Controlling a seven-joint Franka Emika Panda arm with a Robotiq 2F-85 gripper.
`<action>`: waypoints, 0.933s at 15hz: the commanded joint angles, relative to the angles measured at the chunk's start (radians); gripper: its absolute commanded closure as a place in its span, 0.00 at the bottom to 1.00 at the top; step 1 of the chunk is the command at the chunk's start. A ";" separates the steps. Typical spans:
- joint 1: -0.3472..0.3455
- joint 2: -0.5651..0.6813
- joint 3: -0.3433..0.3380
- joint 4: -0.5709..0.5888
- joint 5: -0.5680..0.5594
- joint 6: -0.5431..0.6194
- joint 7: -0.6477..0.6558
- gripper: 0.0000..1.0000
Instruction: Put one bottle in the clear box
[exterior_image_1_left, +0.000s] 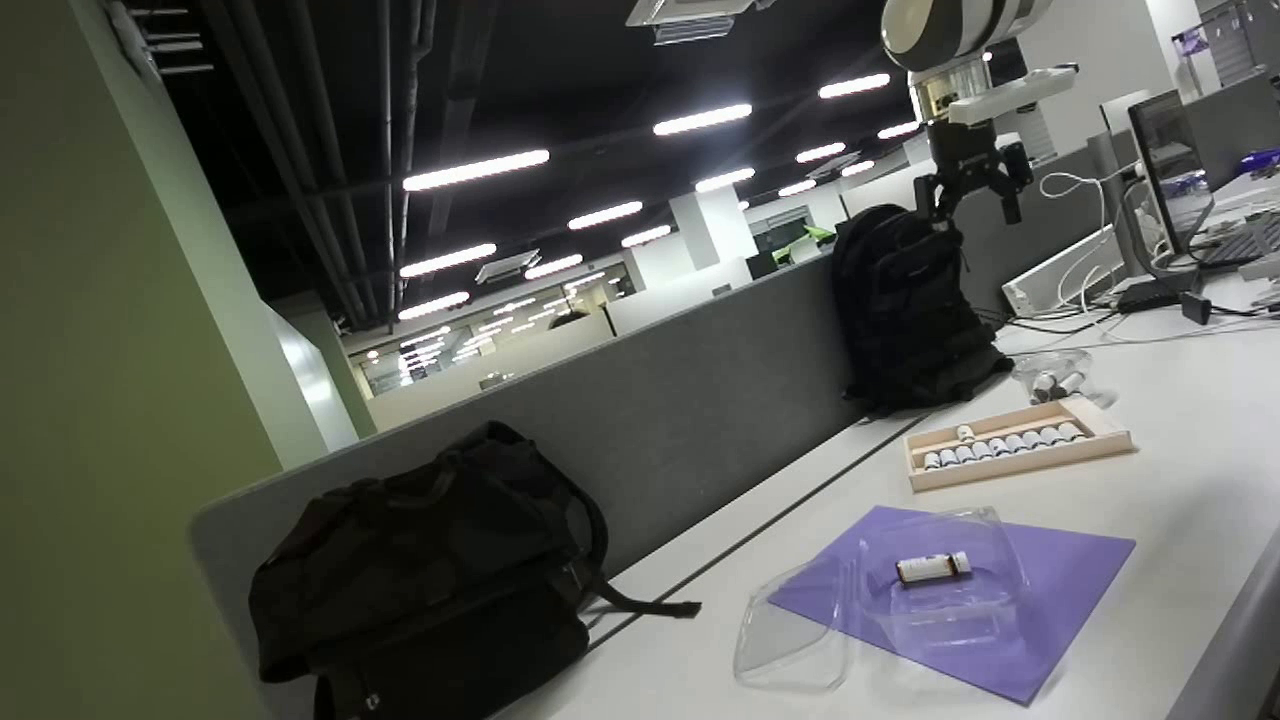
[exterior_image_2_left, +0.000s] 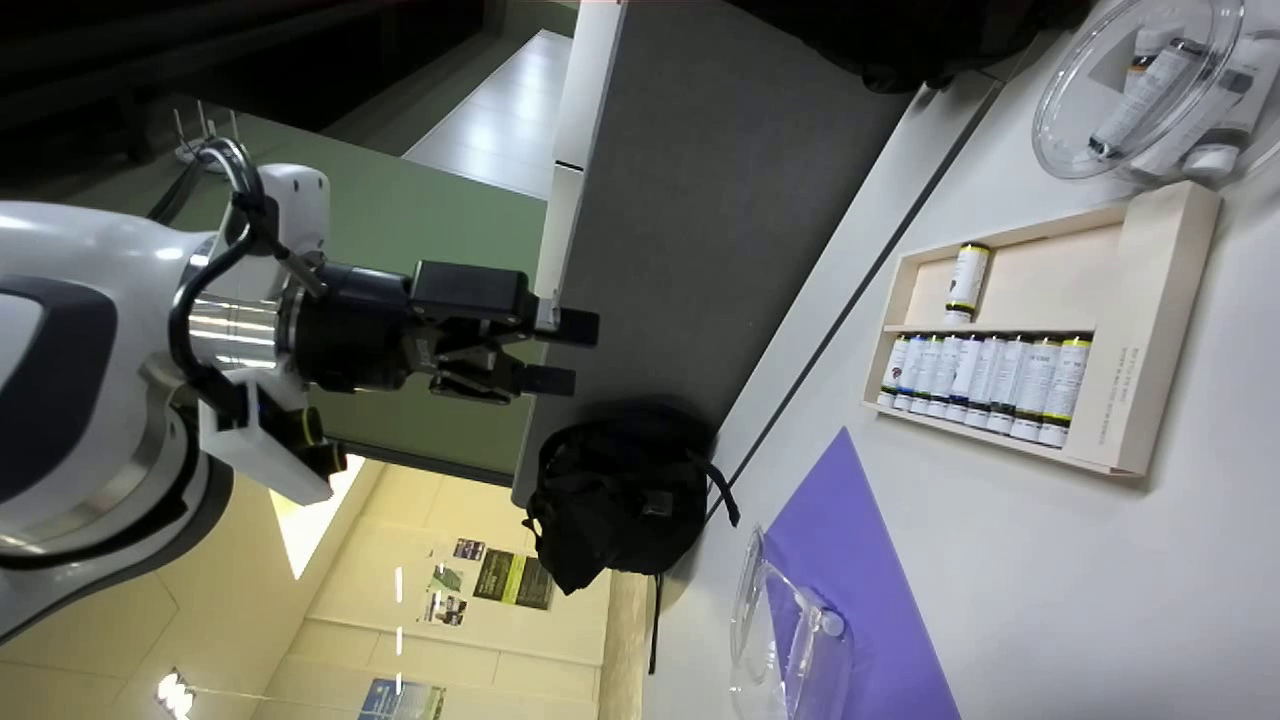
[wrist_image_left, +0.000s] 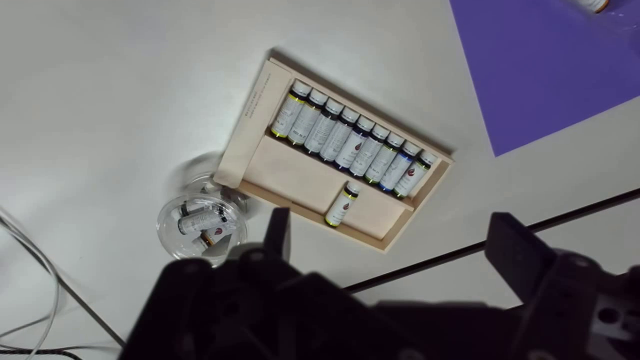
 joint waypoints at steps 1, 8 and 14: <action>0.012 -0.002 -0.011 0.002 -0.003 -0.002 0.004 0.00; -0.024 0.267 -0.091 0.161 0.094 0.199 0.035 0.00; -0.049 0.632 -0.099 0.423 0.224 0.325 0.060 0.00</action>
